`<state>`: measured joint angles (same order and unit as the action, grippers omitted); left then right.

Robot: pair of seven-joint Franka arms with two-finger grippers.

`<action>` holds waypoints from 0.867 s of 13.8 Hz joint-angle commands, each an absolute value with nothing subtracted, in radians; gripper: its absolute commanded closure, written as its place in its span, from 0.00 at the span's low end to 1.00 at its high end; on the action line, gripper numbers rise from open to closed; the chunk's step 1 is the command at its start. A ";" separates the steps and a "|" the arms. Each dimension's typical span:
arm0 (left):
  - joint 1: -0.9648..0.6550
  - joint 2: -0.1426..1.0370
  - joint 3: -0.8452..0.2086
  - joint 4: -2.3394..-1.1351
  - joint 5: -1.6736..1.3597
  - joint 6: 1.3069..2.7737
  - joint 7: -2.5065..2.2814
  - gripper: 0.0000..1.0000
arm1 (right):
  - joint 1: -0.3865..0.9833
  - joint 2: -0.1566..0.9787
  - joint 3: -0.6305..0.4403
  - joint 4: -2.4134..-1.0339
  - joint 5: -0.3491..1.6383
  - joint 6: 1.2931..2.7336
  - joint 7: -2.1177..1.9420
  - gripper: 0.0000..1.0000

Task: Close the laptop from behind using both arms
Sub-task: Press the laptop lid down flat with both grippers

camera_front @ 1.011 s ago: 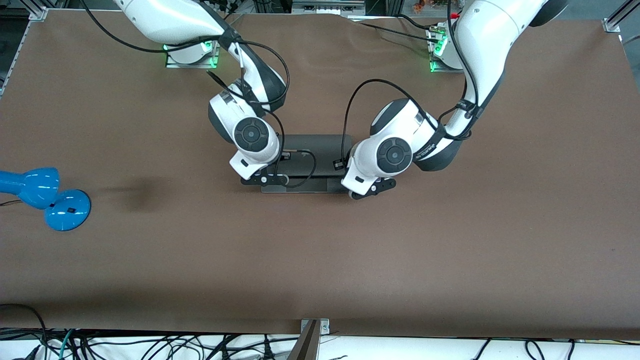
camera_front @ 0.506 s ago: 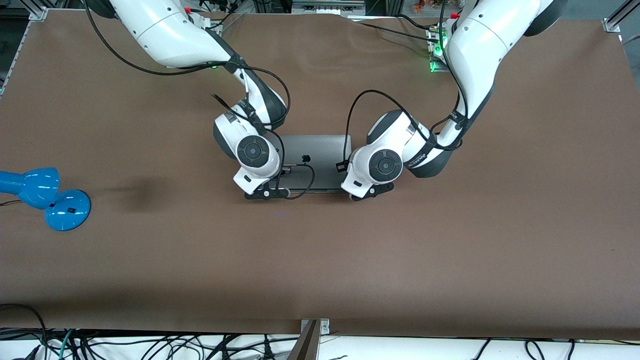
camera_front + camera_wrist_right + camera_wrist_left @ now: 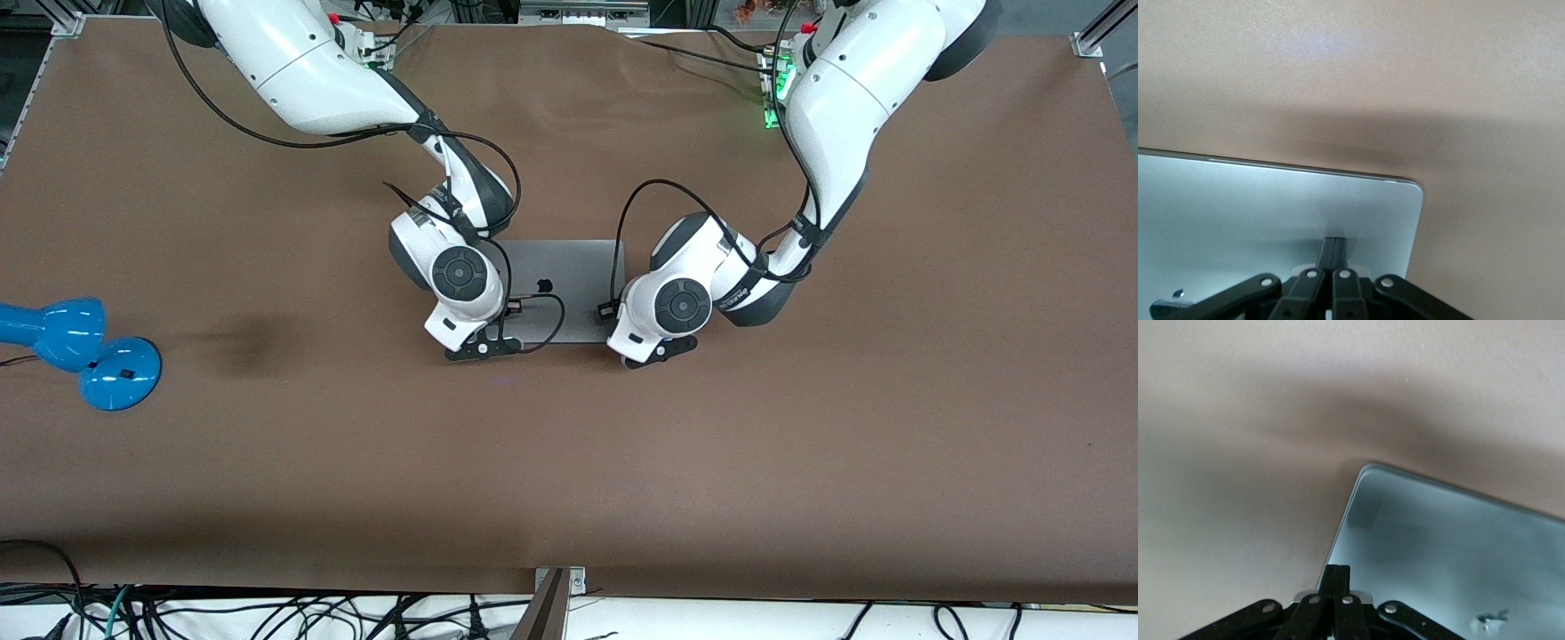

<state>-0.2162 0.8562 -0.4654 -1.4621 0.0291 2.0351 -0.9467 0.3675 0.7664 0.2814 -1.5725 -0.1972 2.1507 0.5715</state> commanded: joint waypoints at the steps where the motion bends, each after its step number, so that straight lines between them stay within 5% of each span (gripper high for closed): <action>1: -0.229 0.894 -0.460 -1.445 0.093 2.068 -0.953 0.91 | 0.362 0.815 0.284 -1.548 -0.227 2.174 0.552 1.00; 2: -0.229 0.900 -0.460 -1.445 0.100 2.072 -0.953 0.89 | 0.362 0.808 0.284 -1.546 -0.226 2.171 0.551 0.95; 3: -0.229 0.902 -0.460 -1.445 0.101 2.072 -0.953 0.88 | 0.361 0.805 0.284 -1.533 -0.225 2.163 0.549 0.58; 4: -0.229 0.903 -0.460 -1.445 0.101 2.077 -0.953 0.86 | 0.359 0.804 0.284 -1.531 -0.224 2.163 0.555 0.01; 8: -0.227 0.899 -0.460 -1.443 0.101 2.077 -0.956 0.83 | 0.341 0.714 0.284 -1.531 -0.221 2.085 0.557 0.00; 11: -0.198 0.865 -0.466 -1.439 0.097 2.063 -0.951 0.00 | 0.284 0.649 0.288 -1.531 -0.206 2.002 0.554 0.00; 12: -0.193 0.842 -0.469 -1.439 0.095 2.045 -0.951 0.00 | 0.272 0.625 0.285 -1.531 -0.168 1.991 0.551 0.00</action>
<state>-0.2082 0.8829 -0.4640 -1.4429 0.0700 2.0697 -0.9485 0.3058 0.6820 0.2763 -1.5152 -0.2016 2.0304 0.5664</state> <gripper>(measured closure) 0.652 0.207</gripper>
